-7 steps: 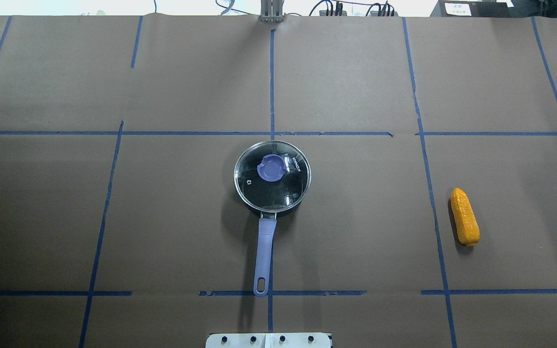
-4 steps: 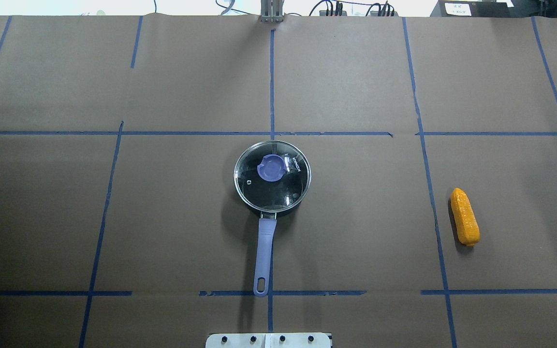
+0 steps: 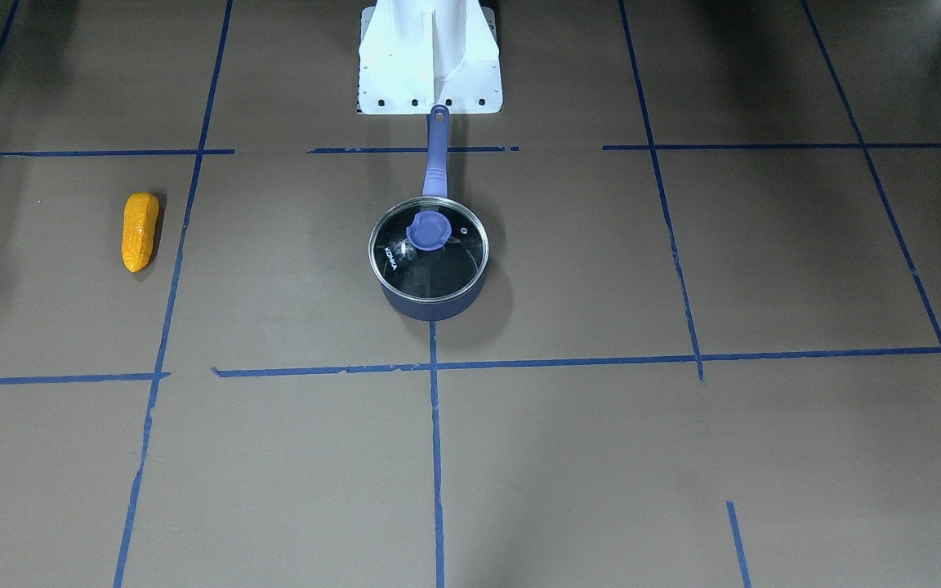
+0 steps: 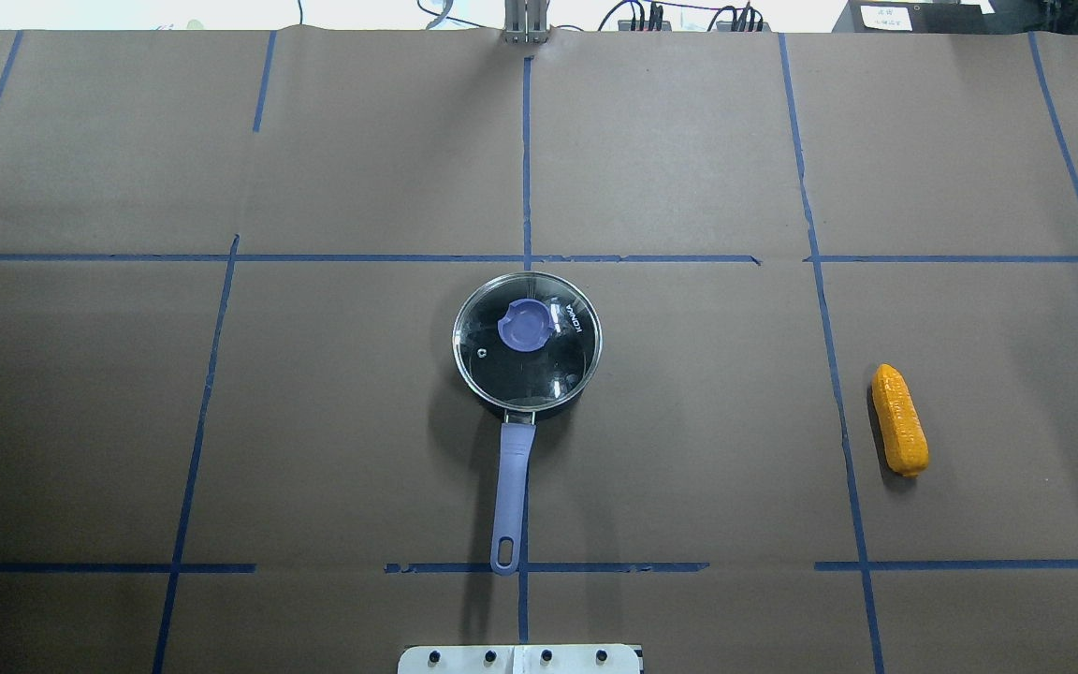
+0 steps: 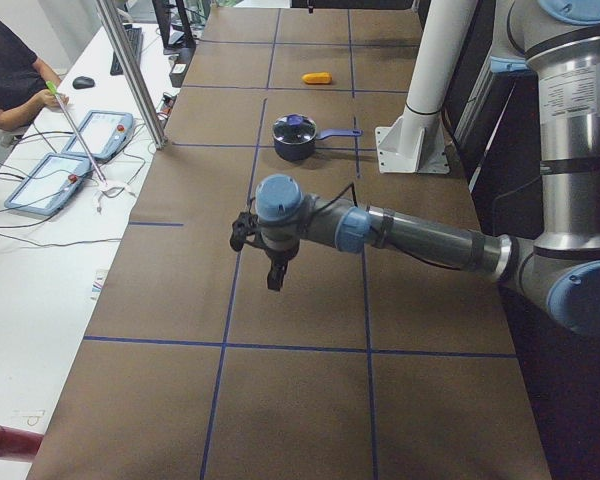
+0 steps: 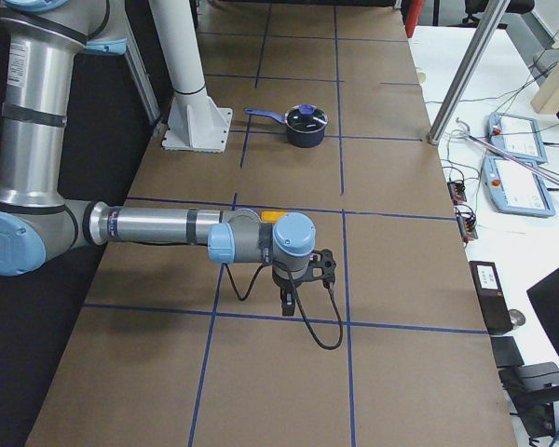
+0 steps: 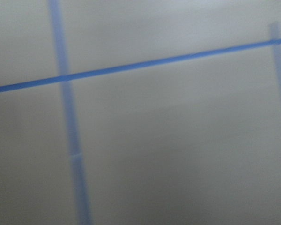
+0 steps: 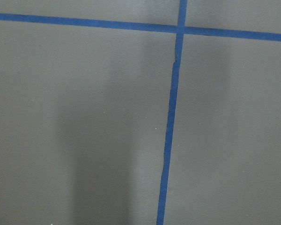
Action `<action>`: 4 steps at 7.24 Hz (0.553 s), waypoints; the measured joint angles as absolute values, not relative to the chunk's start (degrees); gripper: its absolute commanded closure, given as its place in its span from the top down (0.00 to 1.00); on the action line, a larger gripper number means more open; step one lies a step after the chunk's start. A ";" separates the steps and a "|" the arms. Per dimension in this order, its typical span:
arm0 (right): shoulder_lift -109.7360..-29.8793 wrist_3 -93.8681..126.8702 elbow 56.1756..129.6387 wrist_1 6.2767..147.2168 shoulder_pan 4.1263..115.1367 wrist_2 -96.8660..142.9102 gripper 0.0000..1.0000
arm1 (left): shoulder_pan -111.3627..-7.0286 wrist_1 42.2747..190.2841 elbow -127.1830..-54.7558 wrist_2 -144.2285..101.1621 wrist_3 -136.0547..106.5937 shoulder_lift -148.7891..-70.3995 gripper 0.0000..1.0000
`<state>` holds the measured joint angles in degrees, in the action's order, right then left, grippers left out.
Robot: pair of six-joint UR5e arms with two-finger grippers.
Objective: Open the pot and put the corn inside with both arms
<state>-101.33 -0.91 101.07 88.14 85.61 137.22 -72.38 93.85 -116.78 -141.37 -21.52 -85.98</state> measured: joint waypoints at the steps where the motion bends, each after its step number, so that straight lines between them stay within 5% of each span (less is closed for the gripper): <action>1: -101.38 -1.12 100.97 88.13 85.61 137.51 1.00 | -64.76 93.85 -119.11 -139.04 -33.39 -92.07 1.00; 4: -101.35 -1.35 101.01 87.33 85.49 137.64 1.00 | -40.93 80.47 -114.38 -122.96 -57.29 -120.29 0.99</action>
<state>-101.35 -1.35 101.01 87.33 85.49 137.64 -40.93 80.47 -114.38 -122.96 -57.29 -120.29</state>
